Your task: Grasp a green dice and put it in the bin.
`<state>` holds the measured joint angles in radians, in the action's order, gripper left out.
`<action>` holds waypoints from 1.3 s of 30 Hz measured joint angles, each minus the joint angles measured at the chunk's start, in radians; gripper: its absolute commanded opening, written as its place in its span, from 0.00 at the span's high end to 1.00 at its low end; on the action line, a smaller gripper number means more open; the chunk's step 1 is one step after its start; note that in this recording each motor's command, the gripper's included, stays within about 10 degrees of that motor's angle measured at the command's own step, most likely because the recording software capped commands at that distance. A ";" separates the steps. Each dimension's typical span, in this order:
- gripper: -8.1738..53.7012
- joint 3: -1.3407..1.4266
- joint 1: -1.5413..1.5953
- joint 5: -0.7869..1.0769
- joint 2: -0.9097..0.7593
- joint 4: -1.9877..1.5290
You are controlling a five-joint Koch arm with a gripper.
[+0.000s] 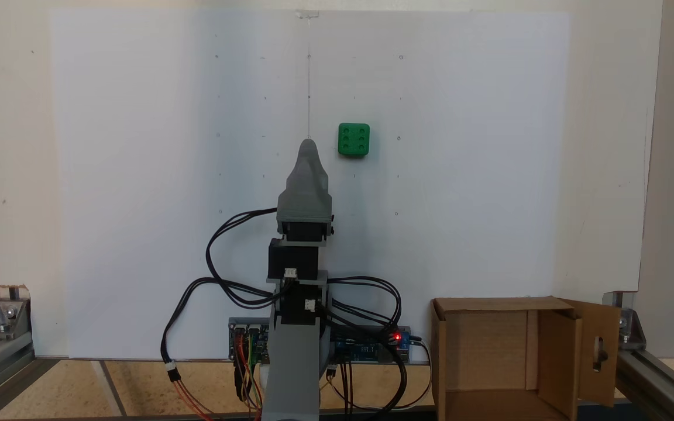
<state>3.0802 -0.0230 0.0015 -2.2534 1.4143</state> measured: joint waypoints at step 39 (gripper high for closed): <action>0.16 -0.347 -0.037 0.008 0.000 -0.666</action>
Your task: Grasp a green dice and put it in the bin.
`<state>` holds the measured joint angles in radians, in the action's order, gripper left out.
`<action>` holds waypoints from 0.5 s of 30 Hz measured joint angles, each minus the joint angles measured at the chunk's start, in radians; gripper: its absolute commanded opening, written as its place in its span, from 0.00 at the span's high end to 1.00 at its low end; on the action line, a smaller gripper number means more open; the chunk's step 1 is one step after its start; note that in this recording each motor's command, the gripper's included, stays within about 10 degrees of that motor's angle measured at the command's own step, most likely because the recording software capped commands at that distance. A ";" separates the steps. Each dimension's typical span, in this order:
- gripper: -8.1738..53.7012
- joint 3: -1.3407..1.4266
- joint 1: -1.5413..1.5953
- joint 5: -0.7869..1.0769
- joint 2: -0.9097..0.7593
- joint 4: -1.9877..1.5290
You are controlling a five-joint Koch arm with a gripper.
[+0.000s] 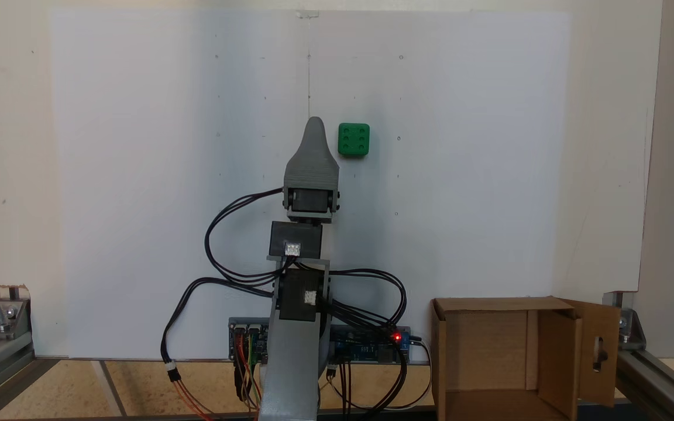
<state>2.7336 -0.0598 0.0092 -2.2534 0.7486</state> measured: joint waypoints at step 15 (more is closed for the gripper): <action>0.17 -0.411 -0.046 0.000 0.005 -0.868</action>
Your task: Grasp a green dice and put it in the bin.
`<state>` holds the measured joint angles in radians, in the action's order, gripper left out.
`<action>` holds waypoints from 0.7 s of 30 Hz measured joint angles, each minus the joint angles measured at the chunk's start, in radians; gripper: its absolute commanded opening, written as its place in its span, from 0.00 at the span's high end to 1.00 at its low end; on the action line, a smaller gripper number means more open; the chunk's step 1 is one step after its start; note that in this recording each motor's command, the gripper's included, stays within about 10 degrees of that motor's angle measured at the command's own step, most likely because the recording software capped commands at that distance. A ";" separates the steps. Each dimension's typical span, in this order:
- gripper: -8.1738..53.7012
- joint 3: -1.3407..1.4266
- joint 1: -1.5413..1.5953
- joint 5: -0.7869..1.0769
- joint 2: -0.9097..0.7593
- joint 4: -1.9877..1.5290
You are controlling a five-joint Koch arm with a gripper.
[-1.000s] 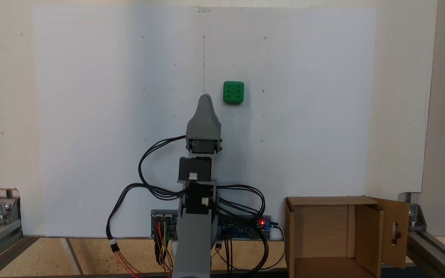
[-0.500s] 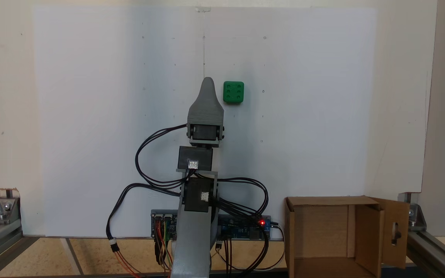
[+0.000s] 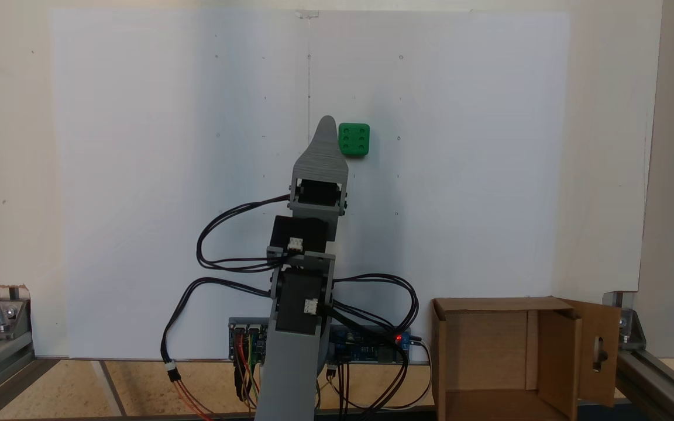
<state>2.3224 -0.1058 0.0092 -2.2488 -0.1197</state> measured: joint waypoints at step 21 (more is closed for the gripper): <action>0.16 -0.515 -0.141 0.003 0.400 -0.604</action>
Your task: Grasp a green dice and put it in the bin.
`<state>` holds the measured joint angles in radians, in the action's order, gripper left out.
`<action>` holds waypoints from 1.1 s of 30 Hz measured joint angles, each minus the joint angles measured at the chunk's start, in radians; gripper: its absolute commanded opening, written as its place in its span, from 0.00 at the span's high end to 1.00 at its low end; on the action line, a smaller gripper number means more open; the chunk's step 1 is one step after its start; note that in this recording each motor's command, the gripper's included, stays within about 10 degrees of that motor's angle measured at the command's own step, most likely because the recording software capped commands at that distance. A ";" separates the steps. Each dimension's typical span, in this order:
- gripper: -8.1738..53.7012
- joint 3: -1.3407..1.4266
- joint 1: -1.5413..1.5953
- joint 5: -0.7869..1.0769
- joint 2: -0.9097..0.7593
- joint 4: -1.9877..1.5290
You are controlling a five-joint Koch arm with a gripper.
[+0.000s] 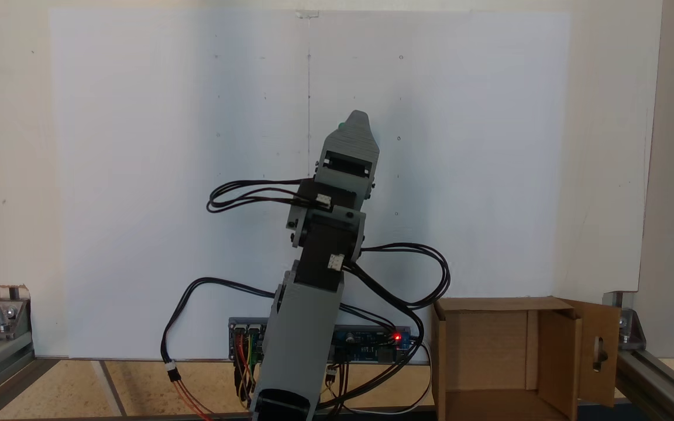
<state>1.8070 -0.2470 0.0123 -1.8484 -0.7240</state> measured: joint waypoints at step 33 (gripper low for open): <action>0.17 0.000 -0.031 0.316 0.219 0.005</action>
<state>1.8070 -0.2777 0.3283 -1.6291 -0.7194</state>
